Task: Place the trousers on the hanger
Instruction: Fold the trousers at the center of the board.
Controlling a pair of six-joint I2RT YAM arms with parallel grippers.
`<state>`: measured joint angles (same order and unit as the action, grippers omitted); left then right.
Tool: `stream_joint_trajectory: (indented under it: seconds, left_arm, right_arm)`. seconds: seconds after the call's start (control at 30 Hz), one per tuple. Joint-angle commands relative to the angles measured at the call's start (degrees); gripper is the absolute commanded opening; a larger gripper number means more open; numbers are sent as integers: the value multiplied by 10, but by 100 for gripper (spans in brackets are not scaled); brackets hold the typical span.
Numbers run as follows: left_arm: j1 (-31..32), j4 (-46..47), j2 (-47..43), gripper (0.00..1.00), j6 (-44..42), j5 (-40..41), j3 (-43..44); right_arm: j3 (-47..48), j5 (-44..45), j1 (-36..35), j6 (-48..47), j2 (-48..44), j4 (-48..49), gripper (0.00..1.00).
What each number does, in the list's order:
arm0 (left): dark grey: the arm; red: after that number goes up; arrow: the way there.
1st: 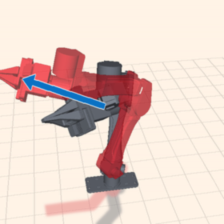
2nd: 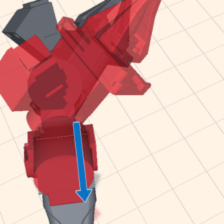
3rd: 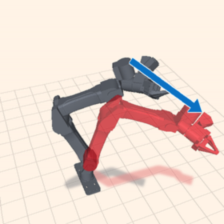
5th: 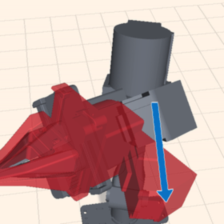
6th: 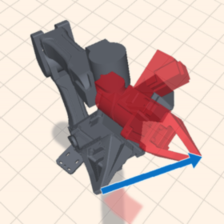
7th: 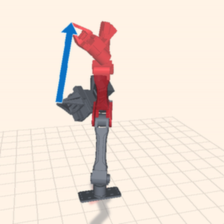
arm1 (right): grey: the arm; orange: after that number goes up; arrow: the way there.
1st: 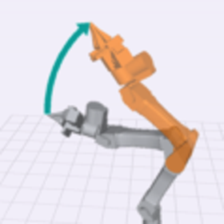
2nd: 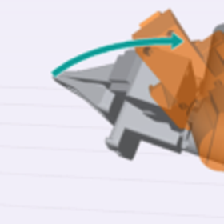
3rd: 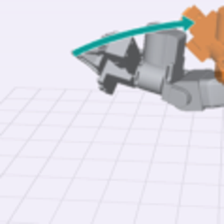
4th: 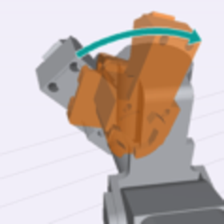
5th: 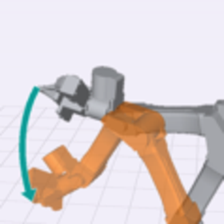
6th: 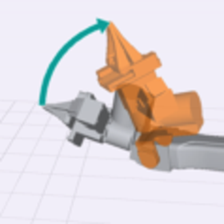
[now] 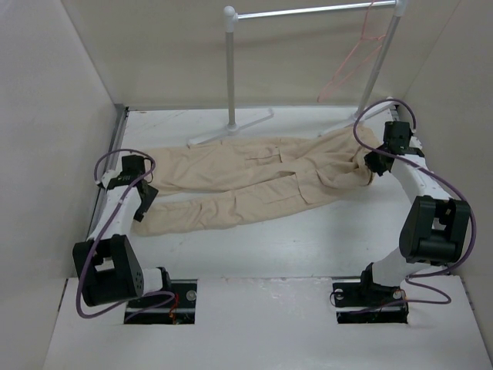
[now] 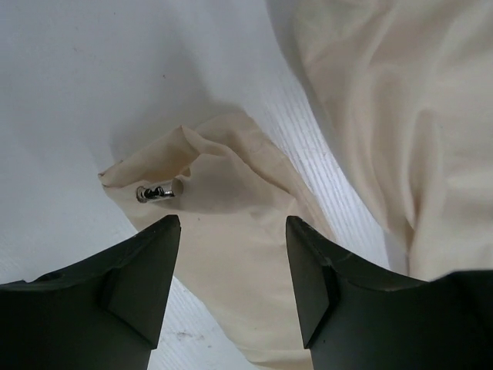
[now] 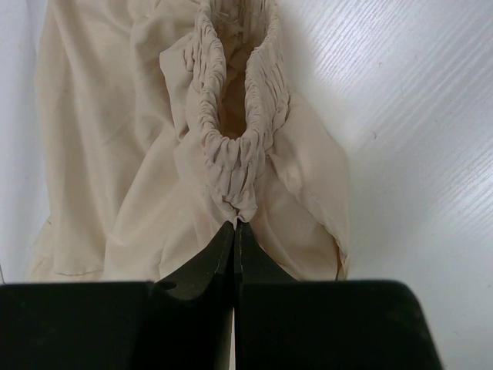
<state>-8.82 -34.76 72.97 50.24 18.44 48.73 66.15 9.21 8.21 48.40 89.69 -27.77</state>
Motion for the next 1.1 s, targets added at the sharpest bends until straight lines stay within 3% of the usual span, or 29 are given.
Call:
stream_joint_trajectory:
  seconds: [0.0, 0.1, 0.27, 0.37, 0.5, 0.77, 0.9, 1.07]
  left_arm:
    - [-11, 42, 38, 54, 13, -4, -10]
    - [-13, 62, 71, 51, 11, 3, 7]
    - [-16, 77, 104, 35, 5, -4, 12]
    - [-24, 87, 110, 16, 4, -9, -11]
    - [-41, 80, 85, 3, 2, -10, -12]
    - [-27, -11, -57, 0, -10, 15, 84]
    - [-24, -8, -44, 0, -14, 19, 156]
    - [-21, 28, 39, 0, -23, 23, 241]
  right_arm:
    - [-1, -12, -3, -1, -16, 28, 5]
    - [-3, -15, -6, 0, -16, 29, 5]
    - [-10, -15, -3, 0, -21, 31, 5]
    - [-10, -15, -3, 0, -25, 32, 5]
    - [-2, -15, -4, 0, -26, 31, 5]
    - [11, -14, 10, -4, -53, 20, 5]
    - [60, -17, 19, -5, -46, 7, 4]
    - [154, -11, 19, -8, 8, -6, 4]
